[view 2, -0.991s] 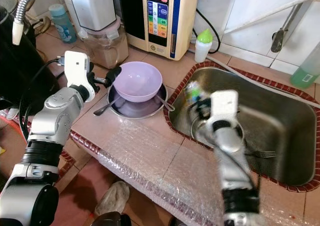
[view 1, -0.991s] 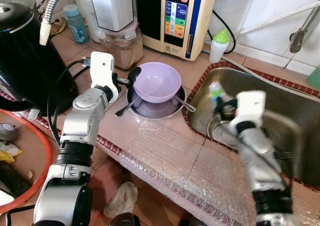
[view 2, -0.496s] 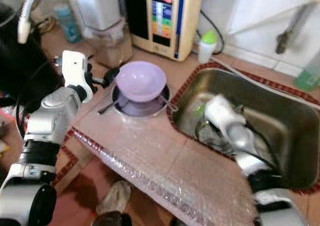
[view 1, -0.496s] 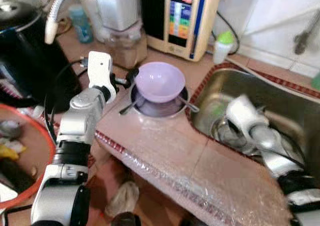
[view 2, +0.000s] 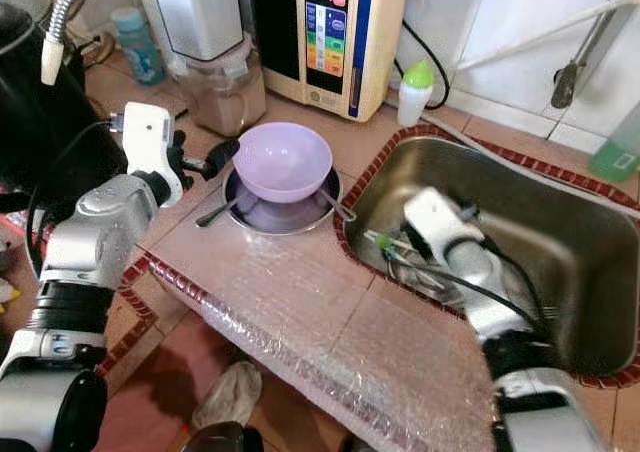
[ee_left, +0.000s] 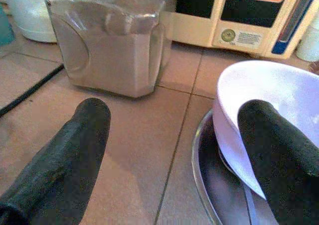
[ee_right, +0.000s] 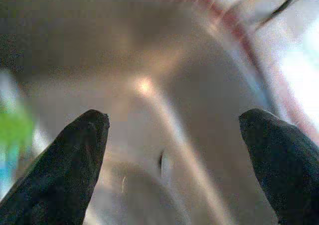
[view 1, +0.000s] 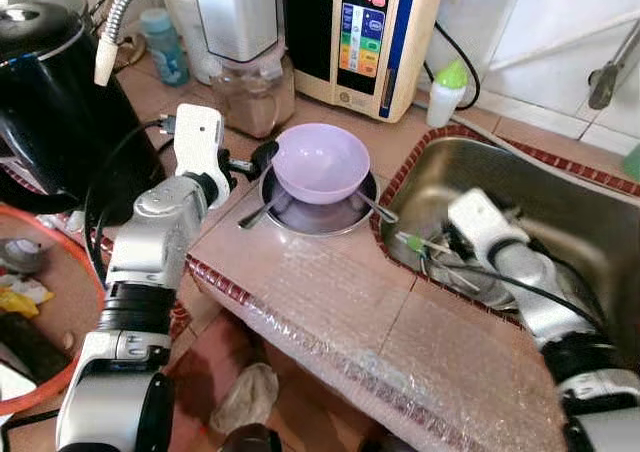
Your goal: Kitchen organization
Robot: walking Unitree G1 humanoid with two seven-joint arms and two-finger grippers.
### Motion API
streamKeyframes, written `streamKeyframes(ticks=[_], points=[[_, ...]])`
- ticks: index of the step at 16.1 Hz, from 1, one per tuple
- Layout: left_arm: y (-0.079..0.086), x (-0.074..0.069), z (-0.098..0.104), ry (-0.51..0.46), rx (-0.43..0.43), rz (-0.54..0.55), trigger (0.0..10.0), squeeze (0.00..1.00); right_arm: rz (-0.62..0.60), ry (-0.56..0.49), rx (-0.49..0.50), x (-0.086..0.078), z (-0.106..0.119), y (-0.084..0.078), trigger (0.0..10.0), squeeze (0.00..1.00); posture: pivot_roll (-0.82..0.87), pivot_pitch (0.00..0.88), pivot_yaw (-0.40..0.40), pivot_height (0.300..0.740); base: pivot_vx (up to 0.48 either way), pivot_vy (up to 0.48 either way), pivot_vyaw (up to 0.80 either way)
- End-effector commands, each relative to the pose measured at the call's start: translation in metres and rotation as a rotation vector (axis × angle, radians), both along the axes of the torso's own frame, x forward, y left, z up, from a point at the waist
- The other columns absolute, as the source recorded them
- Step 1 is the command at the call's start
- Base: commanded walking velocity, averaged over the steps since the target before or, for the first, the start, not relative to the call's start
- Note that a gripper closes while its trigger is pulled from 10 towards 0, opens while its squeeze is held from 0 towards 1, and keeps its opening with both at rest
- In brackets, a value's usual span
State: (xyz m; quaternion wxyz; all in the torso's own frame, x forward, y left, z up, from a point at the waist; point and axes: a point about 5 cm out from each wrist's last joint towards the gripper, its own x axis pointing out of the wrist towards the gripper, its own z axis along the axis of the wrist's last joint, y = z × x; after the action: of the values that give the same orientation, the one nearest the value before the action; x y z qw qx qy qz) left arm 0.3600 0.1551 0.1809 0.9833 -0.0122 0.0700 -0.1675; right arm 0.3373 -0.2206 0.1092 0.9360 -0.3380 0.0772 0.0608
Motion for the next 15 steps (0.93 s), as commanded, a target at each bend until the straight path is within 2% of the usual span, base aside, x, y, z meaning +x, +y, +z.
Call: streamKeyframes(ticks=[1,2,5,7,9,14,15], points=[[0.001,-0.002,0.001,0.016,0.0,-0.017,2.3,0.0,-0.021,-0.096,0.086,0.002,0.014,0.003,10.0,0.0,0.01,0.046,0.038,0.74,0.0,0.0,0.0],[0.0,-0.002,0.0,0.03,-0.013,-0.029,0.0,0.0,-0.017,-0.139,0.138,0.002,0.019,0.008,10.0,0.0,0.01,0.046,0.042,0.74,0.0,0.0,0.0],[-0.008,-0.004,-0.003,0.073,-0.059,-0.078,0.0,0.0,0.025,-0.233,0.295,0.0,0.034,0.022,10.0,0.0,0.0,0.046,0.051,0.74,0.0,0.0,0.0],[-0.015,-0.005,-0.004,0.081,-0.071,-0.107,0.0,0.0,-0.014,-0.245,0.366,0.002,0.036,0.019,10.0,0.0,0.0,0.045,0.052,0.74,0.0,0.0,0.0],[-0.016,-0.006,-0.005,0.088,-0.077,-0.117,0.0,0.0,-0.047,-0.261,0.389,0.002,0.036,0.014,10.0,0.0,0.0,0.046,0.05,0.74,0.0,0.0,0.0],[-0.014,-0.004,-0.001,0.093,-0.117,-0.104,0.0,0.0,-0.032,-0.287,0.403,0.002,0.042,0.018,10.0,0.0,0.0,0.045,0.049,0.74,0.0,0.0,0.0],[-0.011,-0.003,0.002,0.092,-0.123,-0.092,10.0,0.0,-0.028,-0.286,0.405,0.001,0.041,0.02,10.0,0.0,0.0,0.043,0.048,0.74,0.0,0.0,0.0]])
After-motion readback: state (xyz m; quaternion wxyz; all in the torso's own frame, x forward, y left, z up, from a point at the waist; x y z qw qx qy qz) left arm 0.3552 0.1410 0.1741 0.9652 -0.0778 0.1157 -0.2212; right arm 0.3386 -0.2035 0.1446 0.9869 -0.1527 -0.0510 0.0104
